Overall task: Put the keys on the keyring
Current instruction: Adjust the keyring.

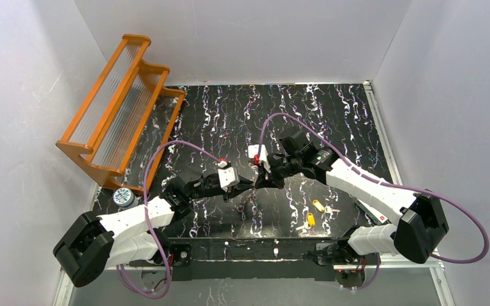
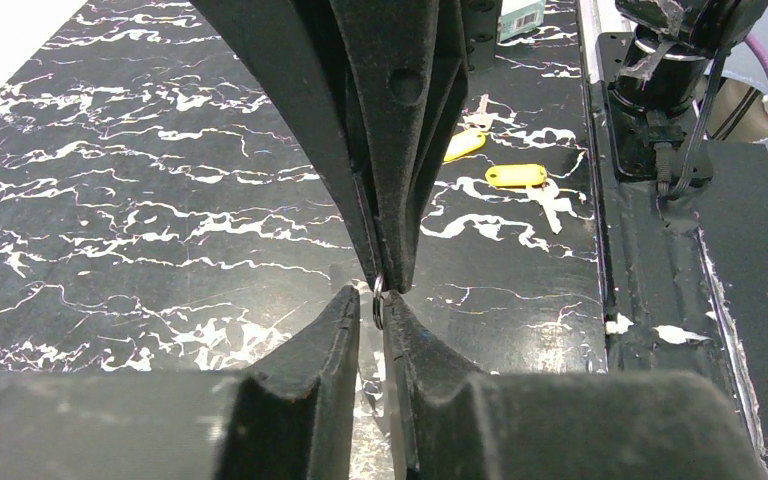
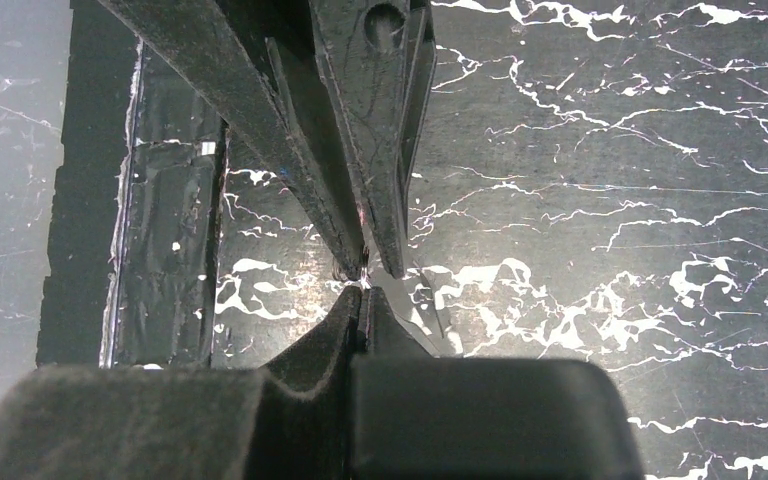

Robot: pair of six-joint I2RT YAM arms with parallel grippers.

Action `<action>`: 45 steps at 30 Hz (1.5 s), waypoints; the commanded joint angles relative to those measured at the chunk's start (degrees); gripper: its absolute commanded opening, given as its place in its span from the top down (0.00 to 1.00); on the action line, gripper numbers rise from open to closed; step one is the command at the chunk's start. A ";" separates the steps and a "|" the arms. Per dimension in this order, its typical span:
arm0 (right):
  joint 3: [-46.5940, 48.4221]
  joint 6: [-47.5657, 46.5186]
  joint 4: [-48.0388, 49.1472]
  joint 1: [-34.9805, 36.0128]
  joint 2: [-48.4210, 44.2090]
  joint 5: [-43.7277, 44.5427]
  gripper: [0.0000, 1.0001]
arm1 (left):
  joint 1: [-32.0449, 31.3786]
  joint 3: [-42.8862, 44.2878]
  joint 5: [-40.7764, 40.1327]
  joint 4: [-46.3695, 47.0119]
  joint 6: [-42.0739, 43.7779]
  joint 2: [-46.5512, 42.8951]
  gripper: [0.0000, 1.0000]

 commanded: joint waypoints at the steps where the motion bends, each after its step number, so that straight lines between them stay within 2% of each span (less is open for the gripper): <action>1: -0.36 -1.03 1.03 0.59 -2.23 -2.48 0.99 | -0.18 1.32 -2.49 0.96 1.11 -1.03 0.90; 5: -0.24 -1.13 1.25 0.69 -2.35 -2.71 0.99 | -0.18 1.60 -2.76 0.44 1.45 0.05 0.96; 20: -0.10 -1.18 2.81 0.86 -2.27 -2.74 0.99 | -0.24 2.57 0.69 -1.42 2.42 2.33 0.97; 22: 0.04 -1.14 3.00 0.87 -2.15 -2.86 0.99 | -0.26 2.80 0.55 -1.66 2.56 2.51 1.00; 26: 0.07 -0.59 3.71 0.87 -2.08 -2.15 0.97 | -0.31 3.04 -0.98 -2.62 2.95 2.09 1.00; 27: 0.07 -0.17 4.00 0.87 -2.16 -1.66 0.91 | -0.27 2.92 -1.57 -2.74 2.92 1.73 1.00; 31: -1.19 1.52 7.03 0.87 -3.57 0.80 0.54 | -0.27 1.48 -5.19 -2.64 2.60 -1.33 1.00; 32: -1.98 1.91 8.34 0.87 -4.40 1.40 0.41 | -0.27 0.86 -5.98 -2.34 2.44 -2.24 1.00; 34: -4.07 2.46 11.53 0.84 -6.60 2.72 0.29 | -0.27 -0.49 -7.07 -1.03 2.33 -4.45 1.00; 39: -10.25 3.39 20.82 0.87 -12.64 6.05 0.21 | -0.27 -5.82 -7.51 7.60 2.14 -10.39 1.00; 45: -16.60 2.75 29.92 0.85 -18.68 4.05 0.17 | -0.34 -10.76 -1.31 16.28 5.56 -14.55 1.00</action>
